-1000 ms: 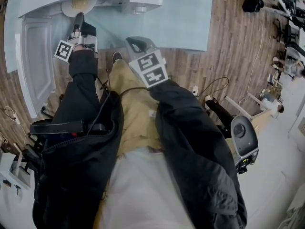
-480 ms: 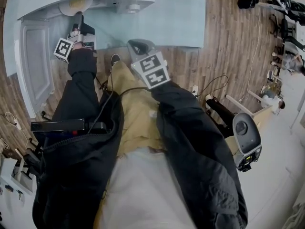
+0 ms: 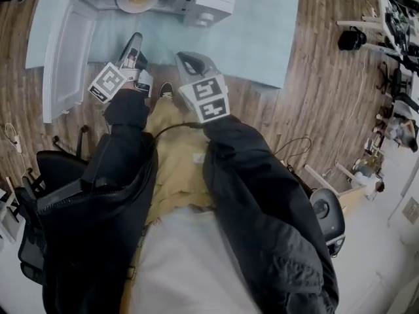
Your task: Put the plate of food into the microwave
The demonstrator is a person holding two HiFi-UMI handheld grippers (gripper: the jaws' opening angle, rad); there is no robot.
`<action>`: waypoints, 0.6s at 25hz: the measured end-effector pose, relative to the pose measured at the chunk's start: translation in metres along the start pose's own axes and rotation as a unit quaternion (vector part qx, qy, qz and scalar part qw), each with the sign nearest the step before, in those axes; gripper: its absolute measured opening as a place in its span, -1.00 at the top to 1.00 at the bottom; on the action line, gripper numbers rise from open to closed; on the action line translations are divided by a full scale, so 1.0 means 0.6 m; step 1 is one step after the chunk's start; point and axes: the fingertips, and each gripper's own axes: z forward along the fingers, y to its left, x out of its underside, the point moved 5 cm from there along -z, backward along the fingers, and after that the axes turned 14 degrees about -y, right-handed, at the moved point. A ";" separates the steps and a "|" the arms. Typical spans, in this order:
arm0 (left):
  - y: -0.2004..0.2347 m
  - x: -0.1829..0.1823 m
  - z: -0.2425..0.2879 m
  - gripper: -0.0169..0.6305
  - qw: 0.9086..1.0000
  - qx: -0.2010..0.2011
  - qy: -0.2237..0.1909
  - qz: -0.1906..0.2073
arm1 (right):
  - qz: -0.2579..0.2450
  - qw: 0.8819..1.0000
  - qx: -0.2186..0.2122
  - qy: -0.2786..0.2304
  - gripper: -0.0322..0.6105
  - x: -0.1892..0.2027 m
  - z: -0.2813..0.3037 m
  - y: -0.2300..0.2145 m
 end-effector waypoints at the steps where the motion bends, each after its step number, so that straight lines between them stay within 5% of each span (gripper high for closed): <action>1: -0.020 -0.002 -0.008 0.96 0.999 0.005 0.008 0.031 | -0.005 1.000 0.001 -0.011 0.90 -0.009 -0.002 0.001; 7: -0.134 -0.019 -0.028 0.96 0.976 0.039 0.024 0.212 | -0.029 0.997 0.004 -0.075 0.90 -0.074 -0.021 -0.002; 15: -0.274 -0.012 -0.040 0.96 0.918 0.079 0.005 0.389 | -0.047 0.989 0.010 -0.143 0.91 -0.138 -0.066 -0.006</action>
